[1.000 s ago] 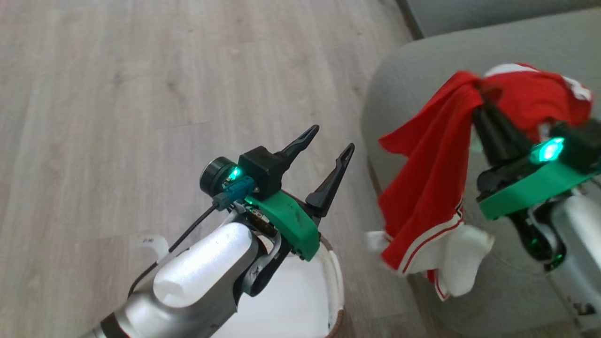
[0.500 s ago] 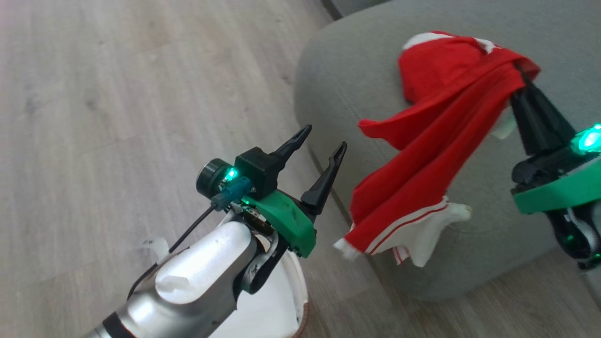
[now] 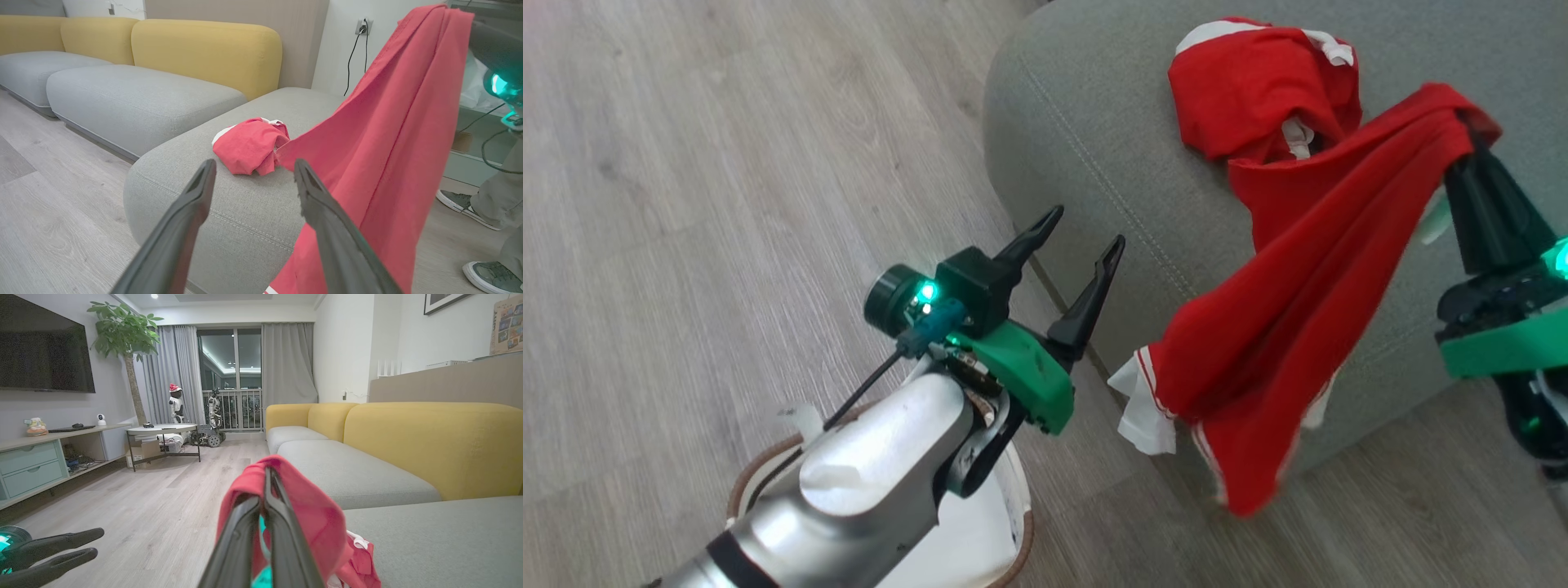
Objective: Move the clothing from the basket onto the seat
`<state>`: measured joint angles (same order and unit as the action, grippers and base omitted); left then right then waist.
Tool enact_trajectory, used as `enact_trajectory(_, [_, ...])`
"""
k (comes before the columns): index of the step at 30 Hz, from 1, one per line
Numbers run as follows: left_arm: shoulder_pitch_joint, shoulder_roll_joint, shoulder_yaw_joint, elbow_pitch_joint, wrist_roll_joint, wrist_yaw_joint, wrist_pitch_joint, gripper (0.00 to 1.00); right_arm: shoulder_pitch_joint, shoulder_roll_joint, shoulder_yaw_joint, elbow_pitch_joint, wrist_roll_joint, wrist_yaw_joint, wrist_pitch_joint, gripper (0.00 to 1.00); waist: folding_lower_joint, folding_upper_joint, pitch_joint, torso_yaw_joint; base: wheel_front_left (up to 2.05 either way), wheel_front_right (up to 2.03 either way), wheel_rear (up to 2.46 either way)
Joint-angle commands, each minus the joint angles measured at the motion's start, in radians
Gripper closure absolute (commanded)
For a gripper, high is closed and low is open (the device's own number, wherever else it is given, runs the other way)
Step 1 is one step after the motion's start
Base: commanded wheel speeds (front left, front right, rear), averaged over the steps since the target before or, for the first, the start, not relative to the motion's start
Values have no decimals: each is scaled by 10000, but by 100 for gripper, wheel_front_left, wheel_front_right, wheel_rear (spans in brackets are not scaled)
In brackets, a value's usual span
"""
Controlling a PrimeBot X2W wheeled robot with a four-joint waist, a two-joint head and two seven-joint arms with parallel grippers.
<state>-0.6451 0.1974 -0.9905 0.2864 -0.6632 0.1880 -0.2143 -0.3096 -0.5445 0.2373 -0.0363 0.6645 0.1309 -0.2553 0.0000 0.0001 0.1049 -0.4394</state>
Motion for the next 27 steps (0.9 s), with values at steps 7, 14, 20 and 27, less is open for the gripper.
enact_trajectory(7, [-973, -81, 332, -117, 191, 47, -48, 0, -2049, -979, 557, -191, 837, -2, -65, 100, 0, -1, 529, 112, 0, 0, 0])
enact_trajectory(14, [-1379, -308, 146, 37, 391, 79, 95, 0, -4478, -2391, 1201, 784, 1599, -2, -65, 100, 0, -1, 1211, 593, 0, 0, 0])
enact_trajectory(20, [-1607, -457, 6, 176, 503, 88, 168, 0, -5978, -3280, 1181, 1896, 2125, -2, -65, 100, 0, -1, 1638, 979, 0, 0, 0])
enact_trajectory(27, [-1957, -689, -130, 259, 642, 77, 187, 0, -7236, -4187, 1497, 3577, 2282, -2, -65, 100, 0, -1, 2142, 1312, 0, 0, 0])
